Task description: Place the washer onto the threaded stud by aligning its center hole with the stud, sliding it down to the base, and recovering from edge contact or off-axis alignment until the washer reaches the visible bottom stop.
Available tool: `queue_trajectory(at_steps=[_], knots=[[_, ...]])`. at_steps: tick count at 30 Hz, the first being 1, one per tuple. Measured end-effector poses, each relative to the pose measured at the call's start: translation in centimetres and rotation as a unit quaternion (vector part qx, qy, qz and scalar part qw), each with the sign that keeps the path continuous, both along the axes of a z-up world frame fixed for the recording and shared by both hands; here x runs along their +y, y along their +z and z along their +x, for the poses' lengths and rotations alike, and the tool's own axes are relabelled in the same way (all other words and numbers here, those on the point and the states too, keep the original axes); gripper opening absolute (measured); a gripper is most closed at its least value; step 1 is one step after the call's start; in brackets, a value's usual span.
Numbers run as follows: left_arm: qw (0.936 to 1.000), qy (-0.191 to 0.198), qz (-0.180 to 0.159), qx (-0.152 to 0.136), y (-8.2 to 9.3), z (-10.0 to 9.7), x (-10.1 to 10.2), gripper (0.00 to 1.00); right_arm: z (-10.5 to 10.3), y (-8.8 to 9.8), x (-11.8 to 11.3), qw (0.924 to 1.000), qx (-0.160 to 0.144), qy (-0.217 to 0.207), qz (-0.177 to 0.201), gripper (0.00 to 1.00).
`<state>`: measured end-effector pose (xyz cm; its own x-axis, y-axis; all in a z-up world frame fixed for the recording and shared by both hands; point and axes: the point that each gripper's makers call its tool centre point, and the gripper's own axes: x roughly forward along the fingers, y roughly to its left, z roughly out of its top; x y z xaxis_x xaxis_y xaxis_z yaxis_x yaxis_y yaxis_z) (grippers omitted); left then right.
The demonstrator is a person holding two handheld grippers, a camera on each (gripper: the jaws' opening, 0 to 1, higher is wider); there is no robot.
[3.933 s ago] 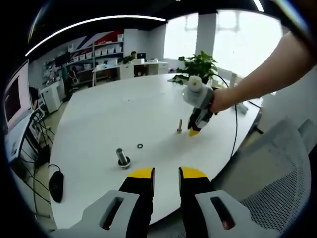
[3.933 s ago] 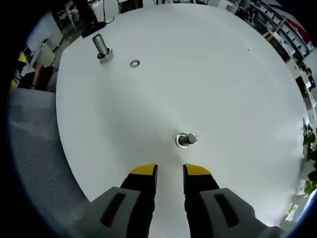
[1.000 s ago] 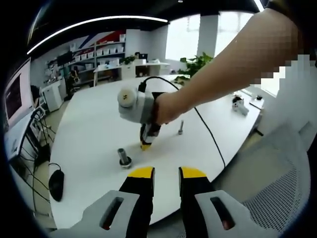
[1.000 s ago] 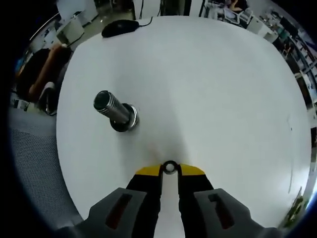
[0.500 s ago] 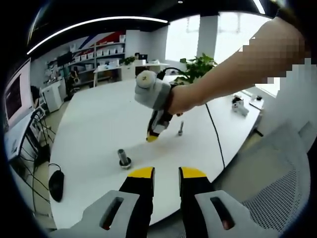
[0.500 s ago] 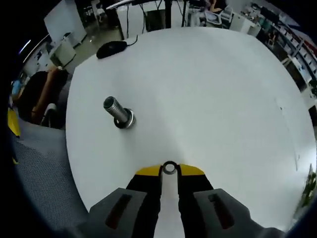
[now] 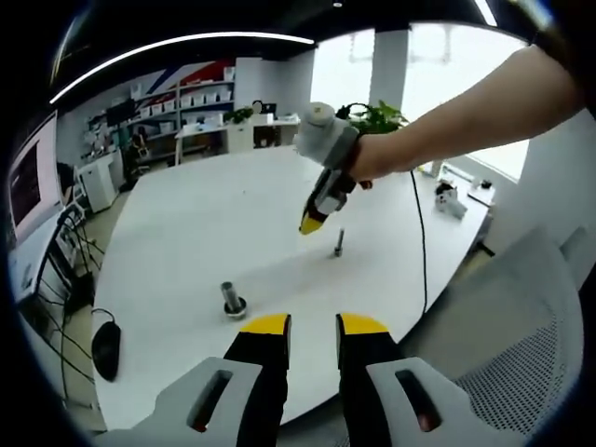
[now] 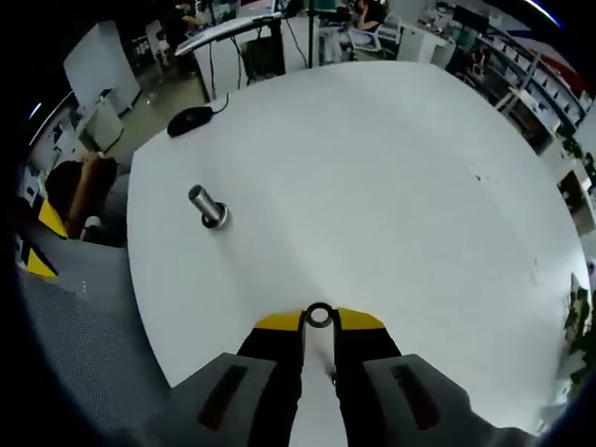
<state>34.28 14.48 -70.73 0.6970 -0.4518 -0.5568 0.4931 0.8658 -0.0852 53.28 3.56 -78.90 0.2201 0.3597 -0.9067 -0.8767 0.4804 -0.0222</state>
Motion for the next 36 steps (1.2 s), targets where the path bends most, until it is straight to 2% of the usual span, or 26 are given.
queue_trajectory(at_steps=[7,15,21,36], knots=[[1.0000,0.000,0.000,0.001,0.0,-0.1,0.0,0.17,0.2,1.2,-3.4,0.9996,-0.020,-0.006,-0.018,0.13],[1.0000,-0.001,0.002,0.001,0.0,0.0,0.0,0.17,-0.8,0.3,-6.3,0.9989,-0.013,-0.006,-0.046,0.13],[1.0000,-0.003,0.003,0.003,-0.1,-0.1,-0.1,0.17,-1.6,-0.6,-6.8,0.9981,-0.007,0.011,-0.061,0.13],[0.9999,-0.003,0.005,0.010,-0.4,-0.2,-0.1,0.17,-1.3,-1.7,-6.6,0.9973,-0.002,0.025,-0.070,0.13]])
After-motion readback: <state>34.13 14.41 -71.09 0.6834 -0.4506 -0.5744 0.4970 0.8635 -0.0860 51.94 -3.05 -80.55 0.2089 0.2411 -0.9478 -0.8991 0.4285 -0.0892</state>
